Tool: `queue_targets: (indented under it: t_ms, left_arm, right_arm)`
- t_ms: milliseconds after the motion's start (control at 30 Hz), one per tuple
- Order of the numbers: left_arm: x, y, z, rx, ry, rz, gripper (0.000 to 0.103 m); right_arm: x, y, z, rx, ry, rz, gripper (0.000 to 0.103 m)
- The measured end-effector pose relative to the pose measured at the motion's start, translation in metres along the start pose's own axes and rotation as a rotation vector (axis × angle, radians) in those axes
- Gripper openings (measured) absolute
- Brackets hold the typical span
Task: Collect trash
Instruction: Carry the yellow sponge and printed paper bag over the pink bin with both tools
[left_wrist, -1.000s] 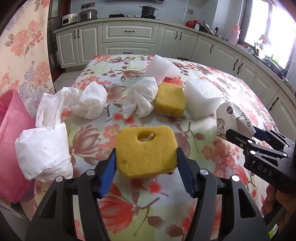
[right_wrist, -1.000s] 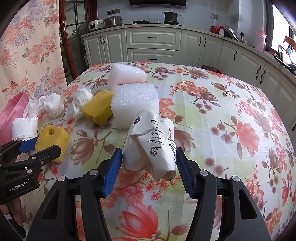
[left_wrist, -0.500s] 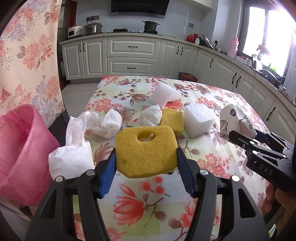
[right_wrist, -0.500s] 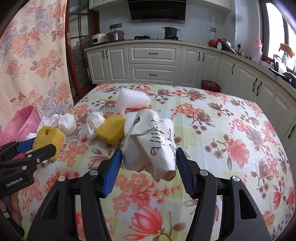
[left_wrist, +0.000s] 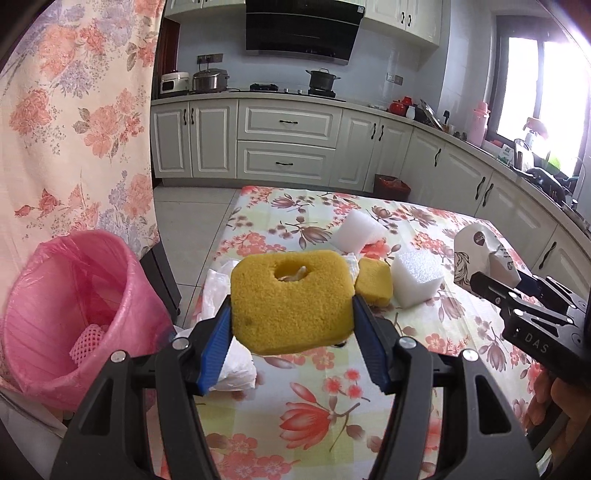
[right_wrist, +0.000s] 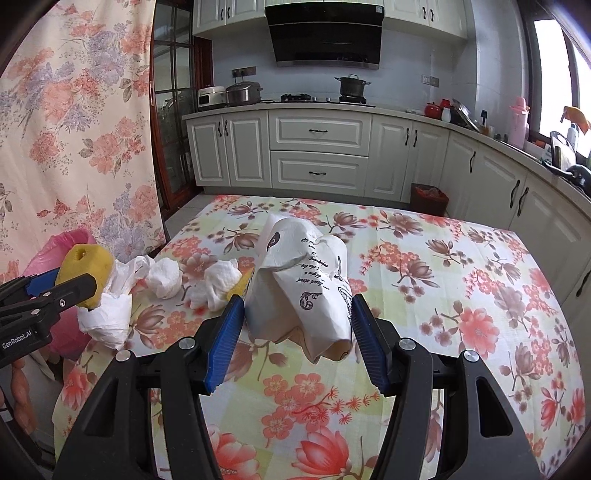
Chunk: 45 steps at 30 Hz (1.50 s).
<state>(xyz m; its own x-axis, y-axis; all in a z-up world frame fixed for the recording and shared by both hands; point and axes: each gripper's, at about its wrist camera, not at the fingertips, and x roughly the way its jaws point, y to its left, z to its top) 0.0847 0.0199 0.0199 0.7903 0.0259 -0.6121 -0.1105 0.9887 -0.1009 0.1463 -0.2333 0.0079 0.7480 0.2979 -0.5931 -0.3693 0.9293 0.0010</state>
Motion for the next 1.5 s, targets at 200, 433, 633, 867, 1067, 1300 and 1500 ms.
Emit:
queue_targets:
  t_ms: [200,433,633,867,1067,1300,1500]
  left_arm:
    - [-0.013,0.017,0.002,-0.018,-0.022,0.024,0.060]
    - [-0.024,0.046,0.003,-0.048,-0.044,0.059,0.060]
    - [-0.038,0.080,0.003,-0.089,-0.067,0.103,0.060]
    - [-0.056,0.122,0.003,-0.128,-0.094,0.164,0.060]
    - [-0.070,0.159,0.004,-0.157,-0.114,0.220,0.060]
    - [-0.079,0.195,-0.001,-0.194,-0.114,0.265,0.060]
    - [-0.083,0.216,-0.007,-0.220,-0.109,0.289,0.060]
  right_arm:
    - [-0.006,0.017,0.010,-0.018,-0.024,0.015,0.057]
    - [-0.008,0.040,0.019,-0.044,-0.038,0.037,0.057]
    - [-0.007,0.067,0.027,-0.075,-0.044,0.073,0.057]
    - [-0.002,0.107,0.038,-0.120,-0.046,0.126,0.057]
    - [0.003,0.143,0.047,-0.160,-0.045,0.174,0.057]
    - [0.009,0.189,0.058,-0.204,-0.044,0.234,0.057]
    - [0.017,0.229,0.064,-0.233,-0.030,0.297,0.057]
